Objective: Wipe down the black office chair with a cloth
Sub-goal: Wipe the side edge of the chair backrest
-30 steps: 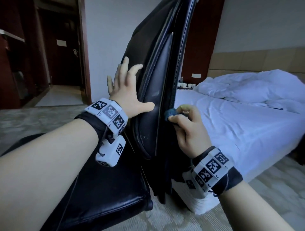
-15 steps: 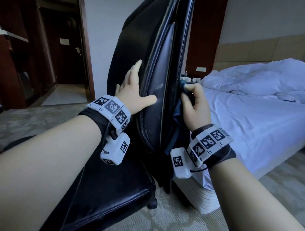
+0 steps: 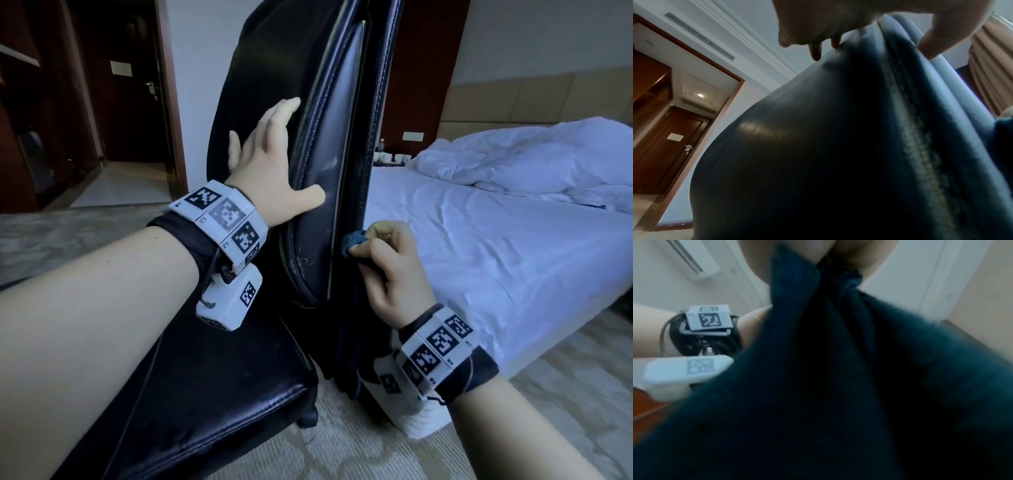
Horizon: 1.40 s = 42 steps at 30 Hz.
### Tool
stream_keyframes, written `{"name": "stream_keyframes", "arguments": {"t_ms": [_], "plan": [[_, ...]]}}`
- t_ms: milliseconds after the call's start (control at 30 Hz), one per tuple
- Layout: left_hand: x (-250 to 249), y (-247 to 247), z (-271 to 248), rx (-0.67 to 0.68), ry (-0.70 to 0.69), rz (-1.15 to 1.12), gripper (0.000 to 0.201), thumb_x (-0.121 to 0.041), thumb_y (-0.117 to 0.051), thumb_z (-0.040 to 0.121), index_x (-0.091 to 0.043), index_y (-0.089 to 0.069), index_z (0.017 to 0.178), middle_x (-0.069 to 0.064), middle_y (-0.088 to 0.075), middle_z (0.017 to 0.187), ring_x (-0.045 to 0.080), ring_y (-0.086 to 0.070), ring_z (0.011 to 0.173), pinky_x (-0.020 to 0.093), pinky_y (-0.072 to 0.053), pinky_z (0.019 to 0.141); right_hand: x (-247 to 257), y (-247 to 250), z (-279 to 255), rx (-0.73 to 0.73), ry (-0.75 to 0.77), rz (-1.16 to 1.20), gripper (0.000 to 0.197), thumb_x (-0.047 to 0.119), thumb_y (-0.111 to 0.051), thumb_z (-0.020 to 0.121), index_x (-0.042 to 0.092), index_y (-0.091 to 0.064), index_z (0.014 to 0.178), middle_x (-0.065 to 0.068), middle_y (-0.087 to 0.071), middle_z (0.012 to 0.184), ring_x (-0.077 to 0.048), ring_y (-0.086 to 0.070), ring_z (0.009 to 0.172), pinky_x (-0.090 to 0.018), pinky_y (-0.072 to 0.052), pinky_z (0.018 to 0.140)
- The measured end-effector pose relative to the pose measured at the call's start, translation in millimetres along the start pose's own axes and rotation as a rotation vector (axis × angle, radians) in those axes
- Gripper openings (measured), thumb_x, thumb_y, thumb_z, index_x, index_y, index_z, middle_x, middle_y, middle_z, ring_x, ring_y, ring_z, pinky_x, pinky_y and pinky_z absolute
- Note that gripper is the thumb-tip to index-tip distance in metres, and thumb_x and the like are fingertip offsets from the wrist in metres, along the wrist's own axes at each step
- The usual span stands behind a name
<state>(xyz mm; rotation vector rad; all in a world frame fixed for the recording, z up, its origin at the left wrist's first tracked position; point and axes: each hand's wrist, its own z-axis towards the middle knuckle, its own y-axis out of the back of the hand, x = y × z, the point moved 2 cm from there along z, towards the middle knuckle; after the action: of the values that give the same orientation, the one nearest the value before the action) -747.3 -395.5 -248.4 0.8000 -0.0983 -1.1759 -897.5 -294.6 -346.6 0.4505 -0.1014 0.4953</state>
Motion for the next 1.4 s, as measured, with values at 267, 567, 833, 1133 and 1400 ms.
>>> {"name": "stream_keyframes", "arguments": {"t_ms": [267,567,833,1133,1400], "plan": [[6,-11,9,-0.003,0.005,0.006,0.099,-0.042,-0.054,0.062,-0.029,-0.004,0.146,-0.005,-0.005,0.154,0.015,-0.012,0.141,0.048,0.008,0.115,-28,2,63,-0.229,-0.261,0.172,0.01,0.002,-0.048,0.086,0.005,-0.055,0.094,0.01,-0.053,0.087,0.01,-0.049,0.081,-0.007,-0.039,0.085],[14,-30,5,0.05,-0.033,-0.255,0.094,-0.032,-0.05,0.075,-0.031,0.011,0.146,-0.002,0.016,0.155,0.005,0.008,0.139,0.029,-0.002,0.108,-34,-7,24,-0.177,-0.307,0.308,0.023,0.014,-0.05,0.083,0.036,-0.046,0.079,0.017,-0.051,0.082,0.011,-0.049,0.08,-0.007,-0.037,0.079],[12,-22,0,0.07,-0.052,-0.273,0.093,-0.03,-0.05,0.076,-0.028,0.012,0.146,-0.001,0.017,0.156,0.008,0.009,0.141,0.027,0.001,0.107,-18,17,31,-0.109,-0.176,0.154,0.017,0.005,-0.054,0.081,0.021,-0.057,0.087,0.014,-0.056,0.087,0.008,-0.05,0.083,-0.004,-0.036,0.084],[18,-21,1,0.076,-0.046,-0.217,0.092,-0.032,-0.053,0.08,-0.035,0.012,0.145,-0.009,0.017,0.155,0.016,0.005,0.144,0.029,-0.007,0.107,0,16,78,-0.204,-0.197,0.12,0.01,0.006,-0.049,0.083,0.016,-0.049,0.083,-0.001,-0.052,0.085,-0.013,-0.051,0.083,-0.012,-0.038,0.081],[35,-30,-40,0.162,0.108,-0.283,0.091,-0.043,-0.053,0.089,-0.027,0.016,0.146,-0.001,0.013,0.156,0.009,0.008,0.143,0.033,-0.002,0.115,5,15,63,-0.218,-0.313,0.091,0.007,0.001,-0.053,0.087,0.002,-0.058,0.093,-0.007,-0.059,0.094,-0.014,-0.053,0.09,-0.007,-0.038,0.084]]}}
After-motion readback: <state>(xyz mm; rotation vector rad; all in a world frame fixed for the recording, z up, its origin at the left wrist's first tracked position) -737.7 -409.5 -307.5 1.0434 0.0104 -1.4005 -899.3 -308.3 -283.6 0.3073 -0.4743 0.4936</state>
